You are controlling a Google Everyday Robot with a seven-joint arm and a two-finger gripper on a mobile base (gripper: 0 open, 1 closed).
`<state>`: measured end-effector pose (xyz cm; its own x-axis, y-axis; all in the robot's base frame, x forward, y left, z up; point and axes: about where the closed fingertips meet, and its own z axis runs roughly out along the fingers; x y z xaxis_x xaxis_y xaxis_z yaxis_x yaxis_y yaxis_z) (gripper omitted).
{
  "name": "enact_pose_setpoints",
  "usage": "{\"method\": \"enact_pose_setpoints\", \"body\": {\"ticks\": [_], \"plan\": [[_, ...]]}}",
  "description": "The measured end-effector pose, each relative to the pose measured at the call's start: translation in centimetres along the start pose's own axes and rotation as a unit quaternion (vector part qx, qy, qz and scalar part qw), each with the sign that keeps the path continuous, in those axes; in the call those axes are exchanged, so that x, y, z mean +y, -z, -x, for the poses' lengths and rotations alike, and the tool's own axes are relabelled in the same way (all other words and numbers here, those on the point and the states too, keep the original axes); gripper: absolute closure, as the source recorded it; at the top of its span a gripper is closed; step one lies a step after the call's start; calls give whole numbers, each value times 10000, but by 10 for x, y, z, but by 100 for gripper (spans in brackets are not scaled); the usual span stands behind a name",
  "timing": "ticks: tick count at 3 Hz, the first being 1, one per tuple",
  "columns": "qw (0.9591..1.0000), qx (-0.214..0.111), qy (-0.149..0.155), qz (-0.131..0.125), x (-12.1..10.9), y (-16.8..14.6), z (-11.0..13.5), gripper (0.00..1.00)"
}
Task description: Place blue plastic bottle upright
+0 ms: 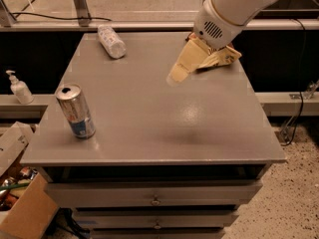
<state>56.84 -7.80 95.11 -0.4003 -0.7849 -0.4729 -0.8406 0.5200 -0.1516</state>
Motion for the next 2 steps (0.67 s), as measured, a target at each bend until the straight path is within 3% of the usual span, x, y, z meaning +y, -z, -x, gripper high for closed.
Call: {"method": "enact_pose_setpoints", "body": {"ticks": [1, 2], "plan": [[10000, -16, -6, -9, 0, 0, 1, 0], [9987, -433, -148, -242, -11, -10, 24, 0]]}}
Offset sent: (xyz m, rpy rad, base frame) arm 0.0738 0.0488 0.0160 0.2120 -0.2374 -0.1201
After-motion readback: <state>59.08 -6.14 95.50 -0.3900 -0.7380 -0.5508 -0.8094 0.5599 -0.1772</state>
